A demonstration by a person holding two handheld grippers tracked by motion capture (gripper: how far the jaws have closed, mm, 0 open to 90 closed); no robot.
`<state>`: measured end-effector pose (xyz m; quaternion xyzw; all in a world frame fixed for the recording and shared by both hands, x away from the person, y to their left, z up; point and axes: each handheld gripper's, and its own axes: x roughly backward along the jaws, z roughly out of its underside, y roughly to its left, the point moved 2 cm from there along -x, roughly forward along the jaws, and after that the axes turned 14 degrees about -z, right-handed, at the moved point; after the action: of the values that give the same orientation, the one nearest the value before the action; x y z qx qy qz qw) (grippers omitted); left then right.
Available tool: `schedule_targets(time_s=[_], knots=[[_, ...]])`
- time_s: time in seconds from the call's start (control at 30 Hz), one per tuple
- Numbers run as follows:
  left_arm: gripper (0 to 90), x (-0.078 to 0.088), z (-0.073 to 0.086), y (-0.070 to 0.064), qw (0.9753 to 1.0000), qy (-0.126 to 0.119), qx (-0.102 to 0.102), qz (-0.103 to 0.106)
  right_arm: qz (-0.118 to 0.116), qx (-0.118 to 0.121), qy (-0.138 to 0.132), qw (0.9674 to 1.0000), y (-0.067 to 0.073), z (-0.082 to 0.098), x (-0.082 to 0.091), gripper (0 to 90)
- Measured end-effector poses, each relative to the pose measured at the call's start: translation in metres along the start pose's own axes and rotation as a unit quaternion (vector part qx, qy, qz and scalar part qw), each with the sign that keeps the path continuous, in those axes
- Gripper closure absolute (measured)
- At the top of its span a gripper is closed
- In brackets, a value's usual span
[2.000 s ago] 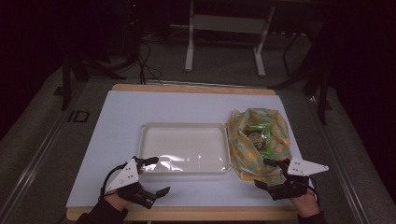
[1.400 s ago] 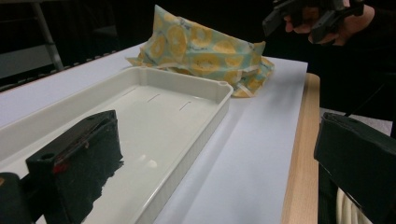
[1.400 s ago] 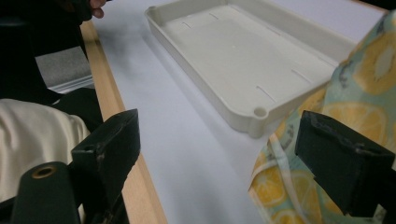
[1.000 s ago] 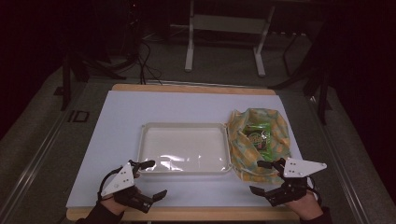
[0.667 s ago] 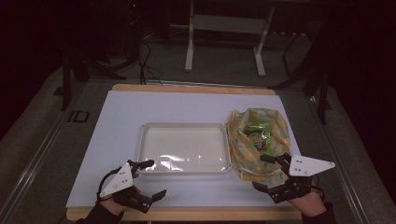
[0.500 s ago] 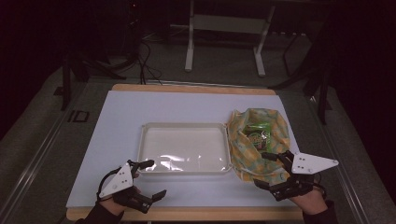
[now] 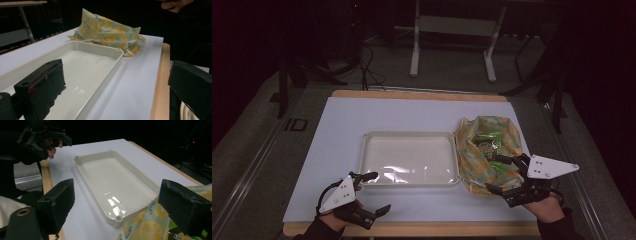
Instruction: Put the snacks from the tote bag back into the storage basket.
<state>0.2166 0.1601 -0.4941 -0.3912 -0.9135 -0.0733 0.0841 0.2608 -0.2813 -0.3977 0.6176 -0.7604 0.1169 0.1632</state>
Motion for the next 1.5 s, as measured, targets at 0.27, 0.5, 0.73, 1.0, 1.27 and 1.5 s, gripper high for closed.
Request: schedule_targets(time_s=[0.27, 0.5, 0.73, 1.0, 1.27, 1.5], knots=[[1.1, 0.0, 0.0, 0.001, 1.0, 0.001, 0.002, -0.001, 0.018, -0.002, -0.011, 0.9998, -0.017, -0.005, 0.006, 14.3], [1.1, 0.0, 0.0, 0.001, 1.0, -0.001, 0.003, -0.002, 0.037, -0.014, -0.015, 0.9991, -0.031, -0.004, 0.012, 14.7], [1.1, 0.0, 0.0, 0.001, 1.0, -0.002, 0.003, -0.004, 0.076, -0.019, -0.015, 0.9968, -0.044, -0.001, 0.018, 14.8], [1.1, 0.0, 0.0, 0.002, 1.0, -0.004, 0.006, -0.005, 0.106, -0.031, -0.012, 0.9938, -0.057, 0.007, 0.021, 16.4], [1.1, 0.0, 0.0, 0.002, 1.0, -0.004, 0.007, -0.005, 0.137, -0.053, -0.014, 0.9891, -0.072, 0.017, 0.024, 18.0], [1.1, 0.0, -0.001, 0.002, 1.0, -0.005, 0.007, -0.003, 0.184, -0.084, 0.003, 0.9792, -0.085, 0.029, 0.023, 21.1]])
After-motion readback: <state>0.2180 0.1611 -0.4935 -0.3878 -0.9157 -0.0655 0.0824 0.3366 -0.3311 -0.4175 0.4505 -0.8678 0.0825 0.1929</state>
